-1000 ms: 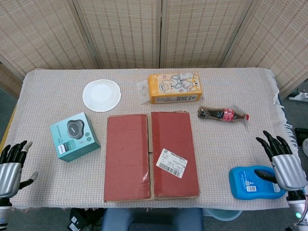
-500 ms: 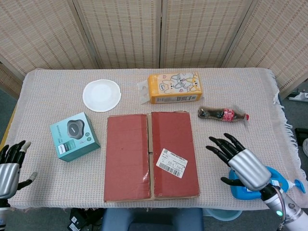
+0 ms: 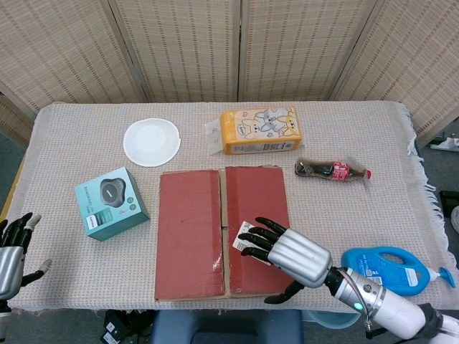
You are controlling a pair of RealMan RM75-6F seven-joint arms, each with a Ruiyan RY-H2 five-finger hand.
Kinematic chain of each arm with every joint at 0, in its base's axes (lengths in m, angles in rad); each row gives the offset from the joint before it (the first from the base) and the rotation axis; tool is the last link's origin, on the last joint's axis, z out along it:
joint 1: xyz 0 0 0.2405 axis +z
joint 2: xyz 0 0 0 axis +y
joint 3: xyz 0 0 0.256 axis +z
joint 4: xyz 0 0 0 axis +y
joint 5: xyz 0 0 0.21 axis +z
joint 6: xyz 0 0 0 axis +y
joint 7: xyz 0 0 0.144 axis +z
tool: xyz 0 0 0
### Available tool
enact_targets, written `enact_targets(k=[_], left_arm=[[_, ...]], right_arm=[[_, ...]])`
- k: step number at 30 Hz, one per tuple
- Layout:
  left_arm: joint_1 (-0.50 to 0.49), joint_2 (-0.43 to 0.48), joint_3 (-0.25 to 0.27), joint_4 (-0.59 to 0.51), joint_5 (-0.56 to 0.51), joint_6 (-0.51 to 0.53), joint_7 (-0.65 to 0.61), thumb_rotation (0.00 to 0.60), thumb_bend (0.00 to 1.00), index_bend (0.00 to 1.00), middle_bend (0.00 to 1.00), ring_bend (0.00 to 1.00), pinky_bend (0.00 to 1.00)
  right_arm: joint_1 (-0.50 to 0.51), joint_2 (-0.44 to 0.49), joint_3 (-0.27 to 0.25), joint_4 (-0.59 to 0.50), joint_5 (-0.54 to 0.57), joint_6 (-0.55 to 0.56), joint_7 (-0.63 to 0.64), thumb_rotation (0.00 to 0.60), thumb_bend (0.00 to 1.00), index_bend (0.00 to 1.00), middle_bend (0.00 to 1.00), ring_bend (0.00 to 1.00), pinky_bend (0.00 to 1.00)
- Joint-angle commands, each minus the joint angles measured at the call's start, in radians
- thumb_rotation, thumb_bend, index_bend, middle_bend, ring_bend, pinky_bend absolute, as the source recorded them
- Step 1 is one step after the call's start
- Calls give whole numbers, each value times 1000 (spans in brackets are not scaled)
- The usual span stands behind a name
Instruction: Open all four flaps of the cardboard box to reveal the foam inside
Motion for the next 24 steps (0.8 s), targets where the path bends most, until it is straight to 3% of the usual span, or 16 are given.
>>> enact_targets(k=[1, 11, 24], left_arm=[[0, -1, 1, 0, -2, -3, 0, 600, 276, 118, 87, 128, 0], [3, -2, 1, 5, -13, -10, -3, 600, 276, 118, 87, 128, 0], [10, 0, 6, 8, -28, -23, -21, 600, 276, 112, 87, 128, 0]], right_arm=[[61, -62, 40, -11, 78, -63, -60, 342, 0, 222, 165, 134, 0], [182, -162, 79, -11, 231, -171, -159, 338, 0, 260, 226, 151, 0], [239, -214, 36, -11, 353, -197, -323, 331, 0, 304, 321, 164, 0]])
